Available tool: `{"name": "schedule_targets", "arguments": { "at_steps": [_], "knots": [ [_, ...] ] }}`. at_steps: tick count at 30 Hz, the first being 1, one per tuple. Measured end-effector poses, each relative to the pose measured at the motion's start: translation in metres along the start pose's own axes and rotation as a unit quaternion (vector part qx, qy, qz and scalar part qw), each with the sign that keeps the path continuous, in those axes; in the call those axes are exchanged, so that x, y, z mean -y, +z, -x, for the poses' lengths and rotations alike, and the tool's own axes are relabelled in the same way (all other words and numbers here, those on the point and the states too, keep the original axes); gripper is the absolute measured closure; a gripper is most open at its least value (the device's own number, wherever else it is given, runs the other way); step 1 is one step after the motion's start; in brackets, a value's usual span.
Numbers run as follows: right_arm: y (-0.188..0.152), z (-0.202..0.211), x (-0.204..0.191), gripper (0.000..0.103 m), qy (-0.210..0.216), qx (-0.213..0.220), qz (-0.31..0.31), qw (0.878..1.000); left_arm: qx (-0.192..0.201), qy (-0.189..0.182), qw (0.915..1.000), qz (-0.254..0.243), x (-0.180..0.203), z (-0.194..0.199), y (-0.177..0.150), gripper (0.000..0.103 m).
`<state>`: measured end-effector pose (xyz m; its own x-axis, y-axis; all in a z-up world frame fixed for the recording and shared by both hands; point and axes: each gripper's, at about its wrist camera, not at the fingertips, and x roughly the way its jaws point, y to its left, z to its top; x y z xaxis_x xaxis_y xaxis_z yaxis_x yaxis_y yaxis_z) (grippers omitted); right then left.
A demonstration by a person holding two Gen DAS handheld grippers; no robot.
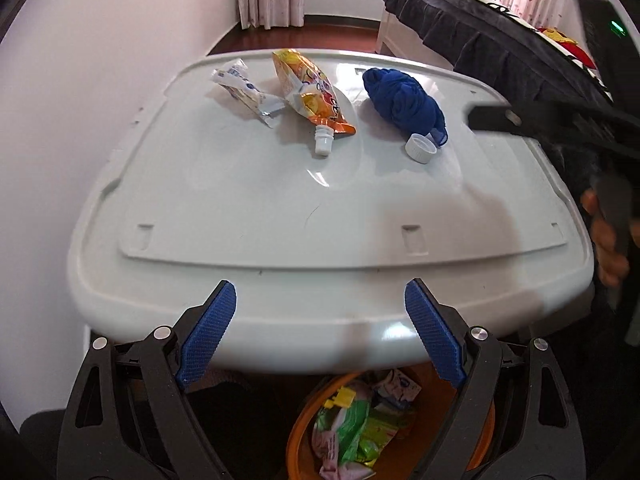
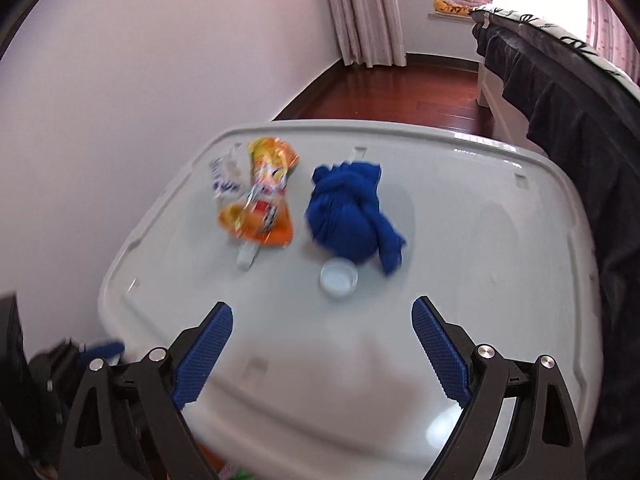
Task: Collect trash
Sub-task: 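Move the right gripper to the blue cloth and grasp it, then grasp the orange juice pouch with the left gripper while the right holds the cloth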
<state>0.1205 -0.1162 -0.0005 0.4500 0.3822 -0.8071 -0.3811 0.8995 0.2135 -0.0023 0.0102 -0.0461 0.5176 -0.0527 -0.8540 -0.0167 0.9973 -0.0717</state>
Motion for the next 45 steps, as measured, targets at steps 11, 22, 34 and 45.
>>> {"name": "schedule_targets", "arguments": {
  "at_steps": [11,22,34,45],
  "knots": [
    [0.079,-0.099,0.014,0.014,-0.012,-0.047,-0.006,0.999,-0.004,0.001,1.0000,0.003,0.001,-0.016,0.011,0.019],
    [0.077,-0.117,0.015,0.057,-0.054,-0.068,0.019,0.996,-0.005,-0.005,1.0000,-0.004,0.005,-0.019,0.016,0.019],
    [0.013,-0.008,0.049,0.057,-0.067,-0.007,-0.043,0.997,0.030,-0.004,0.9995,-0.007,0.006,-0.013,0.068,0.019],
    [-0.018,0.016,0.065,0.056,-0.080,0.008,-0.046,0.996,0.042,0.007,0.9991,-0.007,0.019,-0.058,0.157,0.019]
  ]
}}
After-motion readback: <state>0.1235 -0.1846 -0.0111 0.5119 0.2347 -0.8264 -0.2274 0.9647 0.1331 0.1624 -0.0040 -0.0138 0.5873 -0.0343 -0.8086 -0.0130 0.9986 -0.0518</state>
